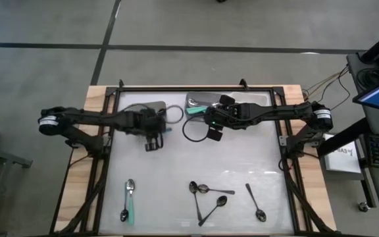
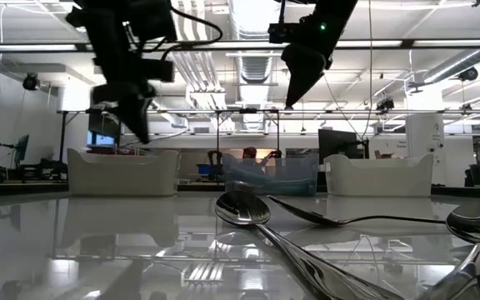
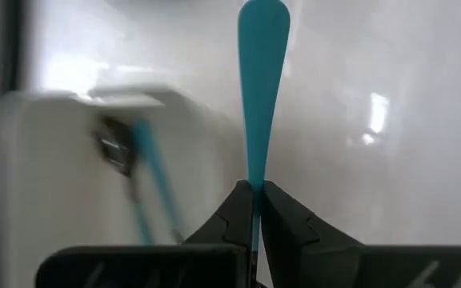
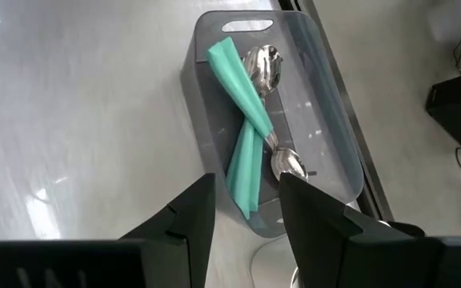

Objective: Sort silverware by color (type)
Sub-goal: Put the blue spoon into the gray bin, then put the green spoon into the black bin

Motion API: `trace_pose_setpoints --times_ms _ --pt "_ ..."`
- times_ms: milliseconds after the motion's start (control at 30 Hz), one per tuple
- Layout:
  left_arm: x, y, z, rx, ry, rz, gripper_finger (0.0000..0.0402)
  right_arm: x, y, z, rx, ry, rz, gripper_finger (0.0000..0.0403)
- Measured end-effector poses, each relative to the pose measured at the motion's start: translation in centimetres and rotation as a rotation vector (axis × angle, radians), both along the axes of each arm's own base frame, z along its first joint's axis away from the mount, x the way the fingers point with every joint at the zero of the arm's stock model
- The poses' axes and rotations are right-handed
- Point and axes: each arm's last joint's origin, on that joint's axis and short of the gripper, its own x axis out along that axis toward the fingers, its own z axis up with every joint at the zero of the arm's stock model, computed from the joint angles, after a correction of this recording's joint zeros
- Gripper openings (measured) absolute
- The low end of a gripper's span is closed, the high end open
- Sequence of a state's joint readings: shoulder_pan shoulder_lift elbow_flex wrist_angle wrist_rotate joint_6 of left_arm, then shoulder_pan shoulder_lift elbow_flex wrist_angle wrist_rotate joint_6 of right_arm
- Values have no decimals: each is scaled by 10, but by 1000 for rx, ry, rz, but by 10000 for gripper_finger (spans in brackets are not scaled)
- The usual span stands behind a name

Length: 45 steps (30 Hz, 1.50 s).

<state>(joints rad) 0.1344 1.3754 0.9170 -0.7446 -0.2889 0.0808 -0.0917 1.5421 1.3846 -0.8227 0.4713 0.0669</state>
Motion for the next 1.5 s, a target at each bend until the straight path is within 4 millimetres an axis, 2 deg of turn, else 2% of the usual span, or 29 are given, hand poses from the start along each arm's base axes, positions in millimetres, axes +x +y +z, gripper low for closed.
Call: trace_pose_setpoints --times_ms 167,300,400,600,867,1000,1200,1333,1500 --pt "0 37 9 96 -53 100 0 0 0 0 0 -1 -1 132" --pt "-17 66 1 87 -14 229 0 0 0 -1 2 2 -3 132" --pt "-28 79 -8 57 10 290 0 -1 0 -3 4 6 -5 132" --pt "-35 83 -18 -31 -8 348 26 -1 0 -3 5 6 -7 132" --pt "-32 84 -12 -34 -37 358 81 -1 0 -3 6 6 -8 132" --pt "-23 80 -2 -243 -159 333 96 -1 0 -4 2 14 0 132" --pt "1 63 20 -628 -385 161 100 -2 0 -5 -2 30 11 132" --pt "11 34 19 -730 -363 110 100 -3 0 -10 -1 48 13 132" --pt "14 -16 8 -799 -224 146 100 -7 1 -21 -5 101 31 132"
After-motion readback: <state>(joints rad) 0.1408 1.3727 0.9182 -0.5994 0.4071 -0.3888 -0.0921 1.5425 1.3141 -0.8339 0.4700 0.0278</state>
